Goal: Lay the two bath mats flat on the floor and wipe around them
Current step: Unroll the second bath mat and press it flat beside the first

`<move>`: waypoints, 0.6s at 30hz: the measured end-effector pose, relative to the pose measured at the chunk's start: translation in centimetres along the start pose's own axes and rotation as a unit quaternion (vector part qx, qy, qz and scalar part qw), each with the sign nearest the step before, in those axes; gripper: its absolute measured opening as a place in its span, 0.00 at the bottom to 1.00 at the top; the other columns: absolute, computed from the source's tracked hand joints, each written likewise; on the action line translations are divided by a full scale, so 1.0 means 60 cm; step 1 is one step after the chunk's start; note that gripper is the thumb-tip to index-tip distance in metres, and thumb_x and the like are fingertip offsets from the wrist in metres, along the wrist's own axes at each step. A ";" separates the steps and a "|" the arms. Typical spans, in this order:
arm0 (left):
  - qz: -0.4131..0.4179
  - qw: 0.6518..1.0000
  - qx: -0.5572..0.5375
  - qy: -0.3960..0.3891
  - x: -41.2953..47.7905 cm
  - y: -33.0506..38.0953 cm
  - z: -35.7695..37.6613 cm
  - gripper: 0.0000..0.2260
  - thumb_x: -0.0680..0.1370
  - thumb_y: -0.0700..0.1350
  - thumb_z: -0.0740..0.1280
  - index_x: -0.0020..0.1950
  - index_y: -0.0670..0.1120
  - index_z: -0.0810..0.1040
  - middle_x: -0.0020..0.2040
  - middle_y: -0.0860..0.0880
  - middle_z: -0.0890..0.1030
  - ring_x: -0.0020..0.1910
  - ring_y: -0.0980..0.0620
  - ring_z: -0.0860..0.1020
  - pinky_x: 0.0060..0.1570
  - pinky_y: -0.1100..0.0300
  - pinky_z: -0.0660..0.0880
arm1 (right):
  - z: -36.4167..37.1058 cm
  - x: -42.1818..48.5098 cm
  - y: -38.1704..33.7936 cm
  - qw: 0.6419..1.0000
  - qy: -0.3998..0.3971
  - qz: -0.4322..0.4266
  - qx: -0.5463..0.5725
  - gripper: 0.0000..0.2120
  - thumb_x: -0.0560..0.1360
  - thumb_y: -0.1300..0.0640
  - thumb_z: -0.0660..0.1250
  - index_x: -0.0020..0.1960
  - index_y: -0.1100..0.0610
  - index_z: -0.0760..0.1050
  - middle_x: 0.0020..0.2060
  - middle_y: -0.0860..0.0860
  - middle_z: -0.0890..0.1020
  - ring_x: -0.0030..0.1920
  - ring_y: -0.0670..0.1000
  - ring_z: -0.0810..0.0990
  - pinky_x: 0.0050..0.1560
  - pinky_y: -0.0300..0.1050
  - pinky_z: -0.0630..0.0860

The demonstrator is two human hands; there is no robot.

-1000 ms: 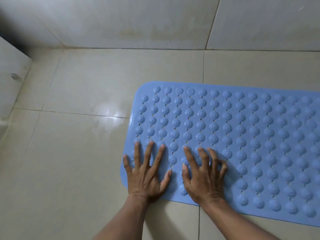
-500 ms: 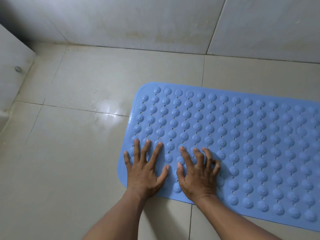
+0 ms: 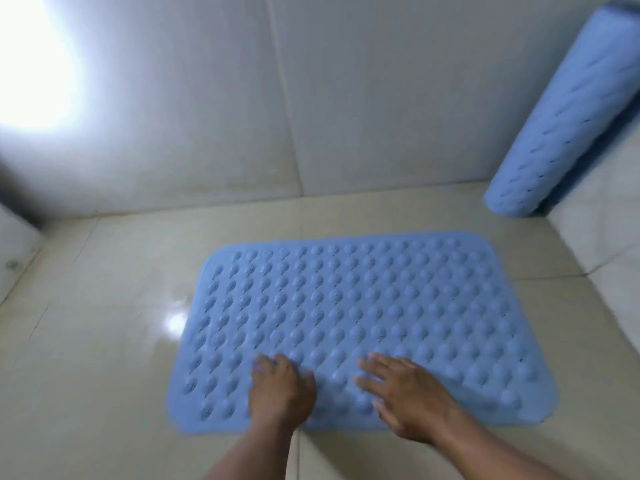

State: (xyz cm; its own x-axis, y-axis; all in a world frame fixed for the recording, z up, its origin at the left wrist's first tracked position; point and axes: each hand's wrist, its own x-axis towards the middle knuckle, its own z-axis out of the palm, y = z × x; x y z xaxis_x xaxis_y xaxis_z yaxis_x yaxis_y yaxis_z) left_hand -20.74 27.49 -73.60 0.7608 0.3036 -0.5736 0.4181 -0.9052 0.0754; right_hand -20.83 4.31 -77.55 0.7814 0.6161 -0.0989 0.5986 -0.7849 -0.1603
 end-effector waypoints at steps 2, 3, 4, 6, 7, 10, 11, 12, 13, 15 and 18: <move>0.066 0.997 0.039 -0.013 -0.003 0.084 -0.053 0.18 0.79 0.57 0.58 0.65 0.51 0.72 0.69 0.45 0.74 0.69 0.42 0.73 0.64 0.49 0.70 | -0.071 -0.005 0.078 0.997 -0.024 0.050 -0.054 0.08 0.59 0.46 0.72 0.36 0.48 0.80 0.36 0.45 0.83 0.37 0.47 0.85 0.32 0.40 0.78; 0.107 0.992 0.061 -0.006 -0.003 0.133 -0.084 0.19 0.79 0.57 0.58 0.67 0.52 0.71 0.68 0.46 0.75 0.68 0.43 0.74 0.63 0.50 0.70 | -0.114 0.002 0.124 0.994 -0.018 0.085 -0.069 0.09 0.58 0.47 0.75 0.34 0.50 0.80 0.33 0.46 0.82 0.34 0.49 0.84 0.29 0.41 0.77; 0.149 0.986 0.075 0.005 -0.003 0.185 -0.119 0.21 0.79 0.57 0.59 0.71 0.52 0.69 0.70 0.46 0.74 0.69 0.43 0.74 0.64 0.50 0.69 | -0.165 0.012 0.172 0.990 0.000 0.121 -0.072 0.08 0.62 0.48 0.73 0.38 0.51 0.82 0.38 0.49 0.83 0.39 0.51 0.84 0.34 0.43 0.78; 0.228 0.969 0.082 0.050 0.000 0.291 -0.190 0.28 0.80 0.58 0.59 0.79 0.53 0.58 0.75 0.46 0.69 0.73 0.43 0.70 0.67 0.48 0.67 | -0.274 0.030 0.266 0.979 0.081 0.173 -0.073 0.13 0.70 0.52 0.65 0.51 0.54 0.82 0.52 0.55 0.82 0.53 0.58 0.82 0.49 0.50 0.79; 0.263 0.958 0.082 0.083 0.000 0.344 -0.228 0.31 0.80 0.58 0.60 0.81 0.54 0.54 0.76 0.46 0.66 0.73 0.42 0.68 0.68 0.48 0.67 | -0.339 0.035 0.309 0.968 0.130 0.199 -0.084 0.15 0.71 0.53 0.64 0.54 0.55 0.80 0.54 0.56 0.80 0.56 0.60 0.80 0.52 0.52 0.78; 0.357 0.912 0.073 0.187 -0.007 0.498 -0.336 0.35 0.79 0.58 0.62 0.82 0.55 0.49 0.79 0.47 0.61 0.74 0.40 0.65 0.69 0.46 0.65 | -0.520 0.037 0.427 0.917 0.273 0.256 -0.136 0.16 0.71 0.54 0.66 0.56 0.58 0.78 0.55 0.57 0.79 0.56 0.62 0.78 0.50 0.55 0.77; 0.383 0.895 0.074 0.217 -0.013 0.546 -0.367 0.36 0.79 0.57 0.63 0.82 0.55 0.48 0.80 0.47 0.58 0.75 0.40 0.63 0.70 0.46 0.64 | -0.571 0.036 0.459 0.902 0.306 0.267 -0.145 0.16 0.71 0.54 0.67 0.57 0.59 0.78 0.55 0.57 0.79 0.57 0.62 0.77 0.51 0.55 0.76; 0.404 0.879 0.077 0.243 -0.018 0.593 -0.394 0.37 0.79 0.56 0.64 0.82 0.56 0.46 0.81 0.48 0.55 0.77 0.41 0.60 0.71 0.46 0.63 | -0.612 0.034 0.488 0.891 0.328 0.276 -0.152 0.18 0.71 0.54 0.66 0.59 0.59 0.76 0.58 0.56 0.78 0.60 0.61 0.76 0.53 0.56 0.75; 0.420 0.865 0.081 0.262 -0.023 0.636 -0.417 0.38 0.79 0.56 0.64 0.82 0.56 0.45 0.82 0.49 0.52 0.79 0.41 0.56 0.73 0.46 0.61 | -0.644 0.035 0.513 0.885 0.332 0.288 -0.152 0.20 0.72 0.54 0.66 0.63 0.58 0.74 0.62 0.56 0.76 0.64 0.60 0.73 0.57 0.56 0.73; 0.443 0.847 0.088 0.282 -0.027 0.711 -0.449 0.41 0.80 0.55 0.65 0.82 0.55 0.41 0.83 0.51 0.46 0.81 0.42 0.48 0.76 0.47 0.56 | -0.679 0.038 0.558 0.893 0.284 0.324 -0.131 0.27 0.74 0.53 0.65 0.72 0.58 0.66 0.73 0.55 0.66 0.74 0.58 0.64 0.68 0.56 0.67; 0.454 0.832 0.126 0.291 -0.016 0.797 -0.473 0.44 0.80 0.53 0.67 0.82 0.53 0.36 0.83 0.54 0.39 0.82 0.44 0.42 0.79 0.47 0.51 | -0.662 0.052 0.610 0.909 0.167 0.361 -0.123 0.37 0.75 0.49 0.65 0.79 0.56 0.54 0.80 0.54 0.55 0.80 0.57 0.50 0.76 0.60 0.55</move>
State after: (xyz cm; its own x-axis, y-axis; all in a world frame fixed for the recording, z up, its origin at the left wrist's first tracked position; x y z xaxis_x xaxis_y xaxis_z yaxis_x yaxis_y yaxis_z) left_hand 12.58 -7.66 -46.30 0.8485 -0.5141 0.1255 -0.5228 -0.8511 0.0475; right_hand 10.53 -25.14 -44.70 0.9718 -0.0874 0.2191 -0.1020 -0.9932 0.0563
